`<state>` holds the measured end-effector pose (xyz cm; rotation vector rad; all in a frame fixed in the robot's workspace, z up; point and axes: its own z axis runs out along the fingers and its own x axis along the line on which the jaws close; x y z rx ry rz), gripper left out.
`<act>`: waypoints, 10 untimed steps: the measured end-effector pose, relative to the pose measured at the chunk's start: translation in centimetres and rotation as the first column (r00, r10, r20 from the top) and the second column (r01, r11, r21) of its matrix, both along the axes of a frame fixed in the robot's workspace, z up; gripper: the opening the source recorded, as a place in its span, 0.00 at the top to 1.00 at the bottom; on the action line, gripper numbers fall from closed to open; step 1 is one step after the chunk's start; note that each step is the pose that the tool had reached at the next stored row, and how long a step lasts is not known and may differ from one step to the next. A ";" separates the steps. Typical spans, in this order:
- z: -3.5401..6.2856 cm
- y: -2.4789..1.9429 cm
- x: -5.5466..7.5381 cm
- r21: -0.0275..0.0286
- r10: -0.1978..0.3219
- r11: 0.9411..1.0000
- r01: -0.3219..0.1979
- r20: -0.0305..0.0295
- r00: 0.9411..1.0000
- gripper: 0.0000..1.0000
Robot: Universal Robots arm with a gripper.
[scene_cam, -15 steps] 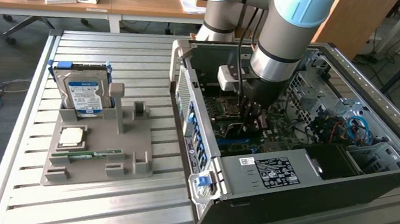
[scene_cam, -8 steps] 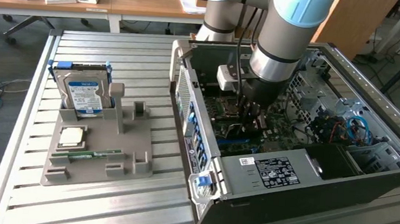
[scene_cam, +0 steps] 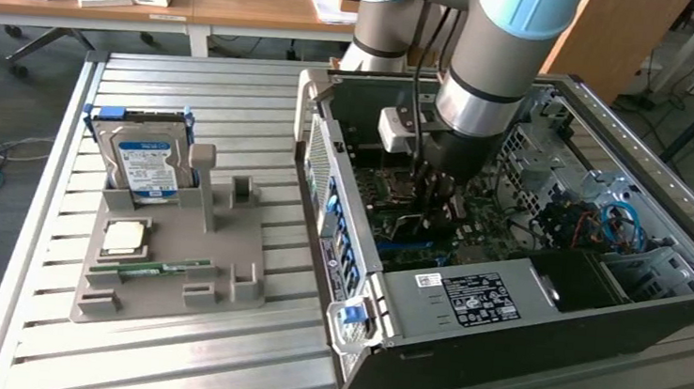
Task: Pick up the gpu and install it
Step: 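Insert the gpu into the slot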
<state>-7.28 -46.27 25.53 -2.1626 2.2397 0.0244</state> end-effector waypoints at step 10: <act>3.06 0.00 0.0 0.000 0.000 1.000 0.000 0.001 1.000 0.60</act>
